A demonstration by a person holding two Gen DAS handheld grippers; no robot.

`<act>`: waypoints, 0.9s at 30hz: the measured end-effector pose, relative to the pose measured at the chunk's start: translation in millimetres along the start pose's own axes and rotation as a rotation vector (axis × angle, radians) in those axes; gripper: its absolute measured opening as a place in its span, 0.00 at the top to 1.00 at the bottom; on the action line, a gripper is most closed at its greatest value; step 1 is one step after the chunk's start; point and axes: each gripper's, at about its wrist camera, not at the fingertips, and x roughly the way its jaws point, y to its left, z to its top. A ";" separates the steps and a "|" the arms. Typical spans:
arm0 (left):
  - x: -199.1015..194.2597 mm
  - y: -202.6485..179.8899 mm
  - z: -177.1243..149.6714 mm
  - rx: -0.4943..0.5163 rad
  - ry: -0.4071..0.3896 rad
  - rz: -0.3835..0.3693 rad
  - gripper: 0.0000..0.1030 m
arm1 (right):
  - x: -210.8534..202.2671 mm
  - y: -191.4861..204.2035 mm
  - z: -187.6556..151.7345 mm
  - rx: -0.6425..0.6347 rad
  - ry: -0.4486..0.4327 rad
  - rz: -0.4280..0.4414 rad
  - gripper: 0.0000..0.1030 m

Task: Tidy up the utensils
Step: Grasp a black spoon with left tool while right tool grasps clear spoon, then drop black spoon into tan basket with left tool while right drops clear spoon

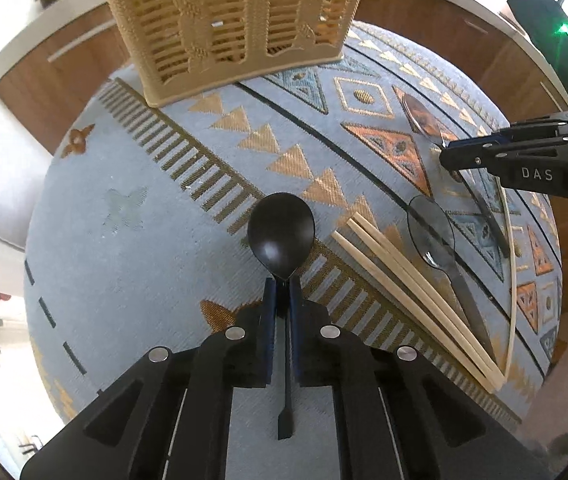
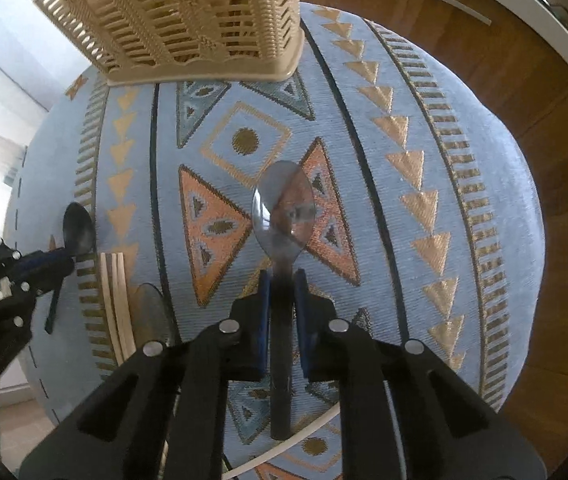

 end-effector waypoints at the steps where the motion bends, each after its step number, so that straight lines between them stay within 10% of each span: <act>1: -1.2 0.6 -1.3 -0.012 -0.021 -0.018 0.96 | -1.6 -0.9 -1.6 -0.002 -0.012 0.012 0.90; 10: -54.7 24.0 -0.8 -0.138 -0.329 -0.241 0.96 | -47.8 9.0 -26.8 -0.049 -0.199 0.096 0.90; 27: -177.5 28.5 77.0 -0.162 -0.963 -0.196 0.96 | -198.4 35.2 22.9 -0.097 -0.812 0.167 0.90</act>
